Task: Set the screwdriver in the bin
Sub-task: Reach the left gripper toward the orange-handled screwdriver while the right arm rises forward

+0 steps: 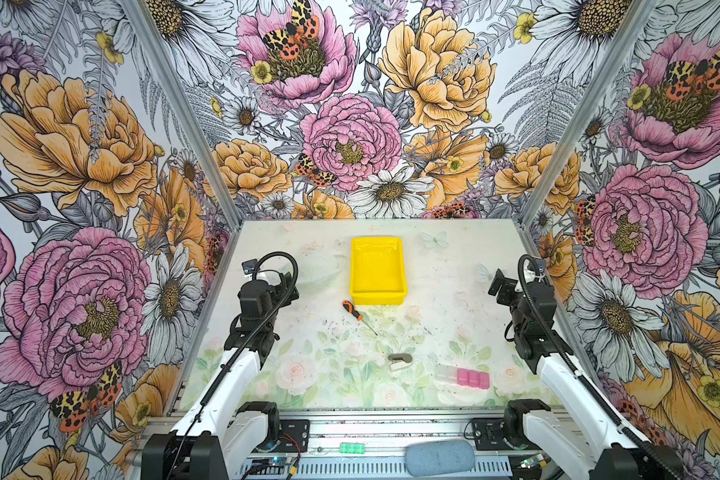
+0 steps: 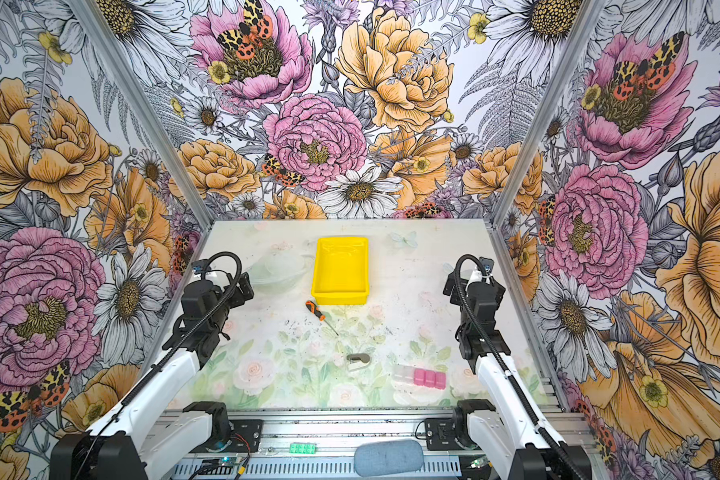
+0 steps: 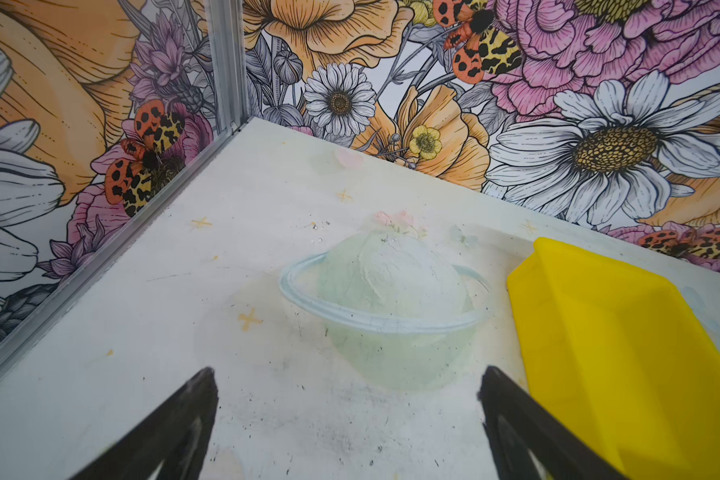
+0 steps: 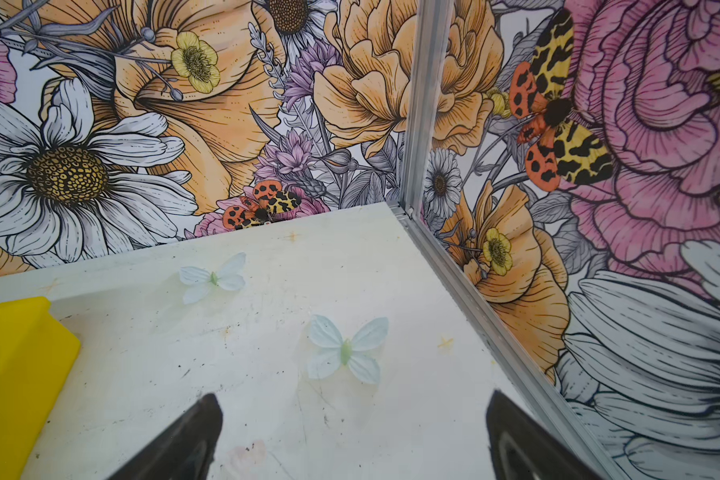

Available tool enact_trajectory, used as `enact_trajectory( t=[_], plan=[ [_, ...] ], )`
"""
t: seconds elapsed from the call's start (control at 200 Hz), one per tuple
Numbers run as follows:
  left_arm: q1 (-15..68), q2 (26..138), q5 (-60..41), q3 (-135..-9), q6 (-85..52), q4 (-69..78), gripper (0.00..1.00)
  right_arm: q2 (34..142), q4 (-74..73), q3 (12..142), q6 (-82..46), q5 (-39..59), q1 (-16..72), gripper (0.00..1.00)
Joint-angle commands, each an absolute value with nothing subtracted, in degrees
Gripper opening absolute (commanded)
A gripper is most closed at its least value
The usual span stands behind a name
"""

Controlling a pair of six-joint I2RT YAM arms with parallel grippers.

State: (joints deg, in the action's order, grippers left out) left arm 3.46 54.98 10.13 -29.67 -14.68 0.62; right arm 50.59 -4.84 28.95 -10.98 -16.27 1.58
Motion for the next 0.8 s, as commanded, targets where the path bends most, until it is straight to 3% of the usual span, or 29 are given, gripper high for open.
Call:
enact_trajectory(
  t=[0.0, 0.4, 0.796],
  plan=[
    [5.01, 53.63, 11.10, -32.34, -19.54, -7.42, 0.99, 47.56, 4.54, 31.68, -13.61, -17.31, 2.64, 1.00],
    [19.35, 52.71, 11.01, -37.54, -34.50, -20.98, 0.99, 48.71, 22.60, 41.08, -30.71, -15.61, 12.11, 0.99],
    [31.49, 64.01, 11.59, -44.01, -46.04, -29.45, 0.99, 56.85, 28.90, 45.55, -30.01, -4.61, 18.41, 0.99]
  ],
)
